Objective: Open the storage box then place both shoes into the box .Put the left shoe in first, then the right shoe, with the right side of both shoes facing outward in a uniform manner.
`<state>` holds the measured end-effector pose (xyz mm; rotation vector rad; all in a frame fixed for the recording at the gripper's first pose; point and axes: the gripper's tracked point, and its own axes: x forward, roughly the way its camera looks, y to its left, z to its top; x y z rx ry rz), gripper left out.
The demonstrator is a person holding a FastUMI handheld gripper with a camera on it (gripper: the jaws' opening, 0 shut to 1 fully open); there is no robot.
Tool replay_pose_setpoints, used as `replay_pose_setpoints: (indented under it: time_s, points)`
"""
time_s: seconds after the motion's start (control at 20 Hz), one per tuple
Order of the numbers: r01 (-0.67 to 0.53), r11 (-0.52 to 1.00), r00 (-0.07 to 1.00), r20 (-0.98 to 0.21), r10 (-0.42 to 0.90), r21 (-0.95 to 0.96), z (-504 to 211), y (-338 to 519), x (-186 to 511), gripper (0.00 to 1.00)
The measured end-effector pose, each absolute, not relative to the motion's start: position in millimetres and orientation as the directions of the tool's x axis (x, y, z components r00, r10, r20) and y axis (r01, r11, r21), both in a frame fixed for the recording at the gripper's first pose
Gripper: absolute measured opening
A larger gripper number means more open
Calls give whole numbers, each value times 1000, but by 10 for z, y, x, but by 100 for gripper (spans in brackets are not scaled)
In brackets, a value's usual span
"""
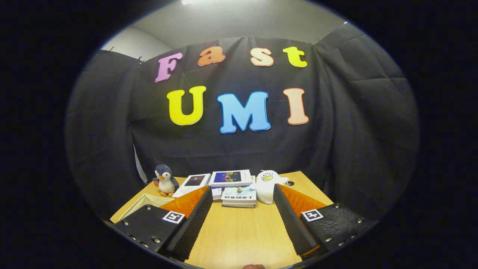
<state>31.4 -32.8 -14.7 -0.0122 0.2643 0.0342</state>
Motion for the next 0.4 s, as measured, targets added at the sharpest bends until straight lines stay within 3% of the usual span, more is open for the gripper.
replay_pose_setpoints:
  time_s: [0.4]
  points:
    - [-62, 998, 976, -209, 58, -13, -73, -320, 302, 98]
